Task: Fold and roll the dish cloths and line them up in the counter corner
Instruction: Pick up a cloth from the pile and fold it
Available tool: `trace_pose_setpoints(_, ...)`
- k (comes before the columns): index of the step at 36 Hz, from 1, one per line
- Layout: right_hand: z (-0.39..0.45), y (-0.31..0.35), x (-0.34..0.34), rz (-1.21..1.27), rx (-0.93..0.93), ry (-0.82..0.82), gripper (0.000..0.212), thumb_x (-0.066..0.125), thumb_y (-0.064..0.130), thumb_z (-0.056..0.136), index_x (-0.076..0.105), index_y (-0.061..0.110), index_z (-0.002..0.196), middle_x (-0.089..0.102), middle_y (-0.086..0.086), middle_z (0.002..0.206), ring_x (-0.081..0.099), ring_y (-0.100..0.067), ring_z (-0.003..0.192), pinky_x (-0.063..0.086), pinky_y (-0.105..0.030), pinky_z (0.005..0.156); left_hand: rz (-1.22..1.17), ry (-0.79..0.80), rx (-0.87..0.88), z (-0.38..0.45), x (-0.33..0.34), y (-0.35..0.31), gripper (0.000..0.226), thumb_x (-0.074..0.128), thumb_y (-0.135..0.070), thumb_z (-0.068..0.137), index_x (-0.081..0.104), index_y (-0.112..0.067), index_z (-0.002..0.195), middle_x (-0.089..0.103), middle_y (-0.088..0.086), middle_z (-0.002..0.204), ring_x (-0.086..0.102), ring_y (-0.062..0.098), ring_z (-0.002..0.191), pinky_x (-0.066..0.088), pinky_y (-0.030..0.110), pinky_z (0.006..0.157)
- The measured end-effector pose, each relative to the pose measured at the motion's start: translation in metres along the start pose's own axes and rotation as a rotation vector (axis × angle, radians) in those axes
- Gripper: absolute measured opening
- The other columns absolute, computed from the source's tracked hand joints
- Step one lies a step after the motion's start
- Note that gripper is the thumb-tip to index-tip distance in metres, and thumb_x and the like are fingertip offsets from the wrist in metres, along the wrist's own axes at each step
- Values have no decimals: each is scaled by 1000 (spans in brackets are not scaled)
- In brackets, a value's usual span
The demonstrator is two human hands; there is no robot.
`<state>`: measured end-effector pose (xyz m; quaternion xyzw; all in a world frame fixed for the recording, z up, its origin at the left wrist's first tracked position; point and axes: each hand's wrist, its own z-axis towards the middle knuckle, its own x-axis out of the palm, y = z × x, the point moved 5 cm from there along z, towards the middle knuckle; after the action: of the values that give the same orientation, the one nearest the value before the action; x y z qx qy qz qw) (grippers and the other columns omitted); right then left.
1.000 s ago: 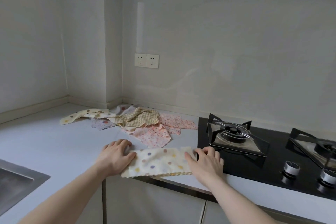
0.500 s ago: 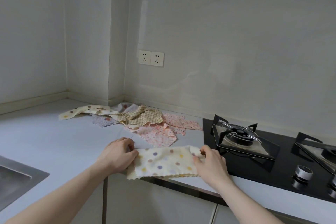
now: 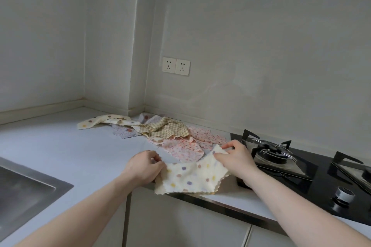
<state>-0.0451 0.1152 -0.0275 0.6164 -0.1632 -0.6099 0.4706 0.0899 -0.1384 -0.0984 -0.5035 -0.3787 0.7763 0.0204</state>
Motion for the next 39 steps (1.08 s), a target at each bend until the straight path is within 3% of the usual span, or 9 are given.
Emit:
trace_pose_setpoints(5,-15,34,34,-19,-64,108,18,69,23,87,57,27,100,72,2,99,68,-4,58,43,-17,47,-39,9,-21,-4,-4,-2,20,57,-43,92,68,-30,104,69,-10,102,64,14,93,51,28,80)
trace_pose_setpoints(9,-26,47,60,-14,-103,180,19,67,22,89,56,26,104,72,2,103,69,0,58,47,-18,52,-94,23,-32,-5,-4,-2,21,51,-42,96,68,-29,97,71,-11,81,69,12,75,55,30,77)
trace_pose_setpoints(12,-35,53,77,-11,-100,240,21,67,22,89,55,26,106,74,7,93,68,-1,63,52,-23,62,-90,13,-31,-3,-4,1,29,47,-44,97,68,-26,89,71,-9,78,67,13,79,50,29,73)
trace_pose_setpoints(15,-41,54,93,-44,-75,303,29,70,41,86,54,29,108,74,6,100,71,-12,84,58,-32,77,-118,12,-34,1,-2,3,36,43,-45,101,66,-24,83,70,-8,76,66,13,78,48,29,70)
trace_pose_setpoints(18,-43,54,99,99,-4,376,32,61,54,93,56,25,105,74,0,99,76,-17,79,61,-32,65,-136,0,-33,0,-2,1,46,39,-50,103,61,-21,75,70,-6,70,66,14,72,46,29,66)
trace_pose_setpoints(21,-38,50,86,146,-51,241,30,52,48,99,61,20,101,75,3,91,72,-15,65,56,-28,55,-120,-11,-37,-1,-3,-1,51,36,-58,102,60,-21,74,69,-6,69,64,12,70,44,28,65)
trace_pose_setpoints(26,-19,12,65,-80,-111,-10,19,58,50,94,57,31,96,64,15,99,62,-8,90,52,-33,85,-42,-2,-2,0,0,-1,47,54,-75,84,66,-29,88,68,-15,86,66,12,85,50,28,72)
trace_pose_setpoints(32,-15,-23,70,-13,33,80,34,63,55,89,58,33,115,62,21,96,60,-6,94,44,-26,76,115,15,51,-1,0,-7,51,60,-71,76,67,-34,110,66,-15,114,61,12,105,49,30,92)
trace_pose_setpoints(39,-5,-21,81,64,68,175,45,73,51,69,64,37,111,69,20,94,66,-6,96,52,-34,96,-179,-9,38,3,0,1,26,74,-53,77,66,-28,81,72,-20,83,67,4,87,55,30,79)
